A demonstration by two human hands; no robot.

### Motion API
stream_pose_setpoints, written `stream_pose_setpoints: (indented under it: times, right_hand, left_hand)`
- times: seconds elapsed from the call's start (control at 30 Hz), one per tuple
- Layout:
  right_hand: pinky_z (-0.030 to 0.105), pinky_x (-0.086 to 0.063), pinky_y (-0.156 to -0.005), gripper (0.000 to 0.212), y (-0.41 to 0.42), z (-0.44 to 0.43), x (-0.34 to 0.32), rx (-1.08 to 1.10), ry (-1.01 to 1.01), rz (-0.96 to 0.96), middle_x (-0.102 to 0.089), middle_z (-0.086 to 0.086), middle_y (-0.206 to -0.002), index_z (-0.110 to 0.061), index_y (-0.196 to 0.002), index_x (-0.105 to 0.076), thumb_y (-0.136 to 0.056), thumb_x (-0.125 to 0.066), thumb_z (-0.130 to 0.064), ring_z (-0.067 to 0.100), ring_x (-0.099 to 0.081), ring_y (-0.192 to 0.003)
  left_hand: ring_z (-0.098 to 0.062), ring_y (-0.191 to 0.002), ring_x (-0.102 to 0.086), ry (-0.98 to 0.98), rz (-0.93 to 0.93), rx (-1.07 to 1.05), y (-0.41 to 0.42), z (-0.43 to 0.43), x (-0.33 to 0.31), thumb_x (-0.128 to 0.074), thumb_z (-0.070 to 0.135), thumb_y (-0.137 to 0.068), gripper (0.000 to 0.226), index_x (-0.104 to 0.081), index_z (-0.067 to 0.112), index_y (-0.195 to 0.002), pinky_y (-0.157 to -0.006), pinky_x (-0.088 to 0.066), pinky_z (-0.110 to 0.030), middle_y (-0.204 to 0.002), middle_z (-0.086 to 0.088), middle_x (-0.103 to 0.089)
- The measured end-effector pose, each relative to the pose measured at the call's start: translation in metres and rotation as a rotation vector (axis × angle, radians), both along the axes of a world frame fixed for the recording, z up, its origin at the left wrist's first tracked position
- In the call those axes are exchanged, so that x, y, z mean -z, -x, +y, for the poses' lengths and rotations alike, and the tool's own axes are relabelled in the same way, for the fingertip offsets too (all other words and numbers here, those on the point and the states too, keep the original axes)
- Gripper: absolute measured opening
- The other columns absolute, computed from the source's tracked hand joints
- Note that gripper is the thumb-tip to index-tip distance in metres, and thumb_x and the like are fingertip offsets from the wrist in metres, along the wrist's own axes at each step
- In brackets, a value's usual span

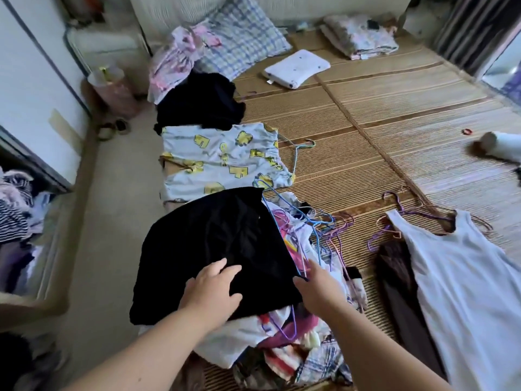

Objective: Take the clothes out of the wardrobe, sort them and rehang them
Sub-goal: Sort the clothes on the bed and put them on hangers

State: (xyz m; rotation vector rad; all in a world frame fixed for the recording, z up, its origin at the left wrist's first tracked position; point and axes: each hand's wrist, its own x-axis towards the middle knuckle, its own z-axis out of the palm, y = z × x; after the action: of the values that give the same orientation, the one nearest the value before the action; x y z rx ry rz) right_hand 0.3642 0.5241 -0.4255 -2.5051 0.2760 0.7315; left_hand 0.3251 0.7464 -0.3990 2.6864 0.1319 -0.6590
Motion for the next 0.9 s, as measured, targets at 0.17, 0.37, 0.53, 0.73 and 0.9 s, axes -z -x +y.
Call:
stream_pose_setpoints:
  times: [0.17, 0.37, 0.53, 0.73, 0.9]
  right_hand:
    - [0.036, -0.035, -0.100, 0.062, -0.040, 0.008, 0.052, 0.300, 0.031, 0.027, -0.030, 0.022, -0.147, -0.003, -0.144, -0.021, -0.094, -0.047, -0.028, 0.035, -0.034, -0.133]
    - [0.033, -0.042, -0.079, 0.029, -0.062, 0.011, 0.080, 0.524, 0.083, 0.021, -0.055, 0.024, -0.118, -0.004, -0.117, -0.046, -0.090, -0.049, -0.012, 0.035, -0.055, -0.107]
    - [0.029, -0.043, -0.071, 0.019, -0.061, 0.004, 0.064, 0.576, -0.031, -0.122, -0.064, 0.018, -0.104, -0.008, -0.106, -0.060, -0.091, -0.047, -0.009, 0.031, -0.061, -0.095]
    - [0.038, -0.052, -0.063, 0.010, -0.039, 0.011, -0.001, 0.647, -0.253, -0.464, -0.055, 0.000, -0.063, -0.009, -0.094, -0.061, -0.091, -0.058, -0.018, 0.026, -0.058, -0.061]
    - [0.015, -0.031, -0.042, 0.013, -0.012, 0.033, -0.082, 0.468, -0.396, -0.713, -0.051, -0.008, -0.049, -0.023, -0.080, -0.062, -0.090, -0.060, -0.016, 0.003, -0.042, -0.042]
  left_hand:
    - [-0.016, -0.145, -0.012, -0.030, 0.049, 0.076, -0.038, 0.028, 0.049, -0.051, 0.043, -0.088, 0.064, -0.024, 0.041, -0.146, -0.113, -0.024, -0.040, -0.158, 0.006, -0.012]
    - [-0.017, -0.146, -0.001, -0.012, 0.122, 0.158, -0.045, 0.031, 0.084, -0.051, 0.041, -0.089, 0.063, -0.023, 0.040, -0.146, -0.113, -0.022, -0.037, -0.160, 0.004, 0.004]
    - [-0.018, -0.146, -0.002, -0.019, 0.159, 0.201, -0.047, 0.032, 0.078, -0.049, 0.039, -0.089, 0.061, -0.025, 0.039, -0.145, -0.113, -0.025, -0.039, -0.160, 0.003, 0.005]
    - [-0.020, -0.145, -0.012, -0.025, 0.149, 0.195, -0.057, 0.035, 0.036, -0.051, 0.041, -0.086, 0.063, -0.028, 0.039, -0.145, -0.113, -0.025, -0.042, -0.159, 0.002, -0.009]
    - [-0.021, -0.142, -0.021, 0.060, -0.072, 0.101, -0.063, 0.046, -0.036, -0.056, 0.040, -0.085, 0.065, -0.030, 0.038, -0.144, -0.111, -0.028, -0.039, -0.157, 0.002, -0.017]
